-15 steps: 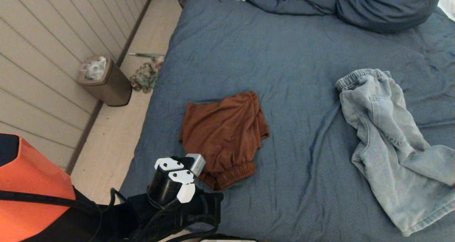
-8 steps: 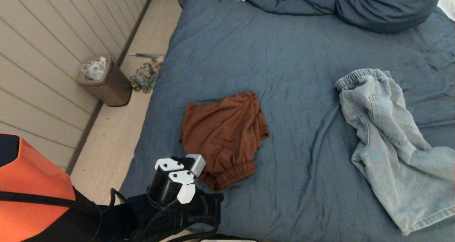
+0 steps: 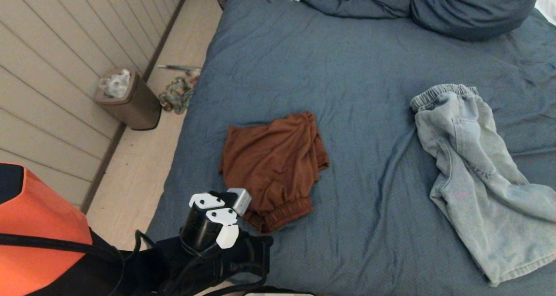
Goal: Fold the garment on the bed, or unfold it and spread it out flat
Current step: Fold the blue shorts
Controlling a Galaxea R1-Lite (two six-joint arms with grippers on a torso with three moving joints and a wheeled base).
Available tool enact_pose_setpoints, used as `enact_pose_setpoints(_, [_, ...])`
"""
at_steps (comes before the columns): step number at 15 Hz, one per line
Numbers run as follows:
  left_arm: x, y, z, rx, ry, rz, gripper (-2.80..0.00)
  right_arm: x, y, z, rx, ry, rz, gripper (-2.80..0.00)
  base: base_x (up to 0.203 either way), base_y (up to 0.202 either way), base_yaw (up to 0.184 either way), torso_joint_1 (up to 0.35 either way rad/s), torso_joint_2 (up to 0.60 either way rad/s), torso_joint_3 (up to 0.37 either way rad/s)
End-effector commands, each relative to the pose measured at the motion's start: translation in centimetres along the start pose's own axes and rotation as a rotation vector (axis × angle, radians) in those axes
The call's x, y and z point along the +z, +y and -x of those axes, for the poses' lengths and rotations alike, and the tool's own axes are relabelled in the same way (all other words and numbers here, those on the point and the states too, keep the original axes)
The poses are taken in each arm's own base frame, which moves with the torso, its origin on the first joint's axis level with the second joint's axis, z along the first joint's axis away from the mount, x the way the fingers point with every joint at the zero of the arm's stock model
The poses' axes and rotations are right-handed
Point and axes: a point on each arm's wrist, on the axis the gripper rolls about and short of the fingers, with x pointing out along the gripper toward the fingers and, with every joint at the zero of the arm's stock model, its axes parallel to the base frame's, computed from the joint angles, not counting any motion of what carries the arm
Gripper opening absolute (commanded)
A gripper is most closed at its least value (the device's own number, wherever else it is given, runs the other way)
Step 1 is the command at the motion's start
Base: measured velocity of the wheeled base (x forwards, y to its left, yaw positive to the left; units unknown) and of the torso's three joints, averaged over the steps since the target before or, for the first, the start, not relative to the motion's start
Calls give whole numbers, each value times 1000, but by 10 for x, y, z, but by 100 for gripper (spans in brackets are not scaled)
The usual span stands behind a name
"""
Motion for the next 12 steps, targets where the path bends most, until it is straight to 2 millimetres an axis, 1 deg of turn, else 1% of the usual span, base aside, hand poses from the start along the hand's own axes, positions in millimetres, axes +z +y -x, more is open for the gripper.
enact_pose_setpoints(1, [0,0,0,-1,-3,4,-280,-7,-1,-4,11,24,-10,0,0,0,0,0,0,0])
enact_pose_setpoints(2, [0,0,0,-2,-5,4,-280,-10,-1,-6,14,31,-7,0,0,0,0,0,0,0])
enact_pose_setpoints(3, [0,0,0,-2,-5,4,-280,-17,-1,-10,23,55,-1,0,0,0,0,0,0,0])
enact_pose_setpoints(5, [1,0,0,-3,-6,4,-280,-23,-3,-20,38,83,-9,0,0,0,0,0,0,0])
enact_pose_setpoints(6, [2,-1,1,-4,-13,4,-280,-23,0,-20,47,86,-8,0,0,0,0,0,0,0])
enact_pose_setpoints(7, [7,-3,3,-10,-34,5,-280,-21,8,-17,59,84,-1,0,0,0,0,0,0,0])
enact_pose_setpoints(8, [12,-4,5,-8,-59,3,-280,-17,19,-11,75,70,11,0,0,0,0,0,0,0])
enact_pose_setpoints(9, [22,-7,9,-18,-96,1,-280,-10,35,0,104,44,13,0,0,0,0,0,0,0])
enact_pose_setpoints(11, [46,-12,16,-30,-166,7,-280,9,78,24,196,-25,4,0,0,0,0,0,0,0])
enact_pose_setpoints(12, [57,-14,23,-28,-184,11,-280,19,101,39,231,-65,10,-280,0,0,0,0,0,0])
